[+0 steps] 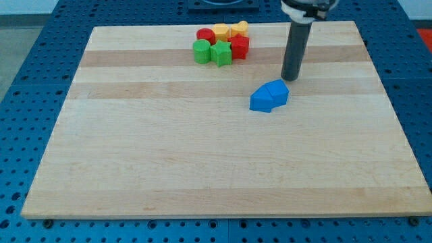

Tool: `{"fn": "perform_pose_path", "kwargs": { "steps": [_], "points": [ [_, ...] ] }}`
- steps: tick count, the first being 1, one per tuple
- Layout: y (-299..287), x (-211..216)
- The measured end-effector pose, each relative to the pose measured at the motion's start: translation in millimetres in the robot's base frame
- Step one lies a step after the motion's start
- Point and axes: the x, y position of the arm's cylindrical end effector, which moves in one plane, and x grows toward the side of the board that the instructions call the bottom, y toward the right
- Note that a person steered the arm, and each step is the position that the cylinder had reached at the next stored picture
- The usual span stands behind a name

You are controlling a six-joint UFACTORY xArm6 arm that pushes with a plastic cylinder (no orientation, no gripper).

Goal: Push the yellow heart along with the red star down a bit

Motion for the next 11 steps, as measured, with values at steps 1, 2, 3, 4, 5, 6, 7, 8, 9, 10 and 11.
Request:
{"fn": "perform_pose_path", "kwargs": {
  "steps": [1,2,3,4,5,6,7,8,9,10,11],
  "points": [
    [0.0,-34.4],
    [-0.1,-72.1],
    [-0.3,-109.7],
    [-18.4,-148.0],
    [-44.7,-153.2],
    [-80.4,-152.5],
    [-112.9,-152.3],
    [-117.7,-152.3],
    [-114.7,-149.7],
    [-106.8,-134.8],
    [-94.3,-120.4]
  ]
}}
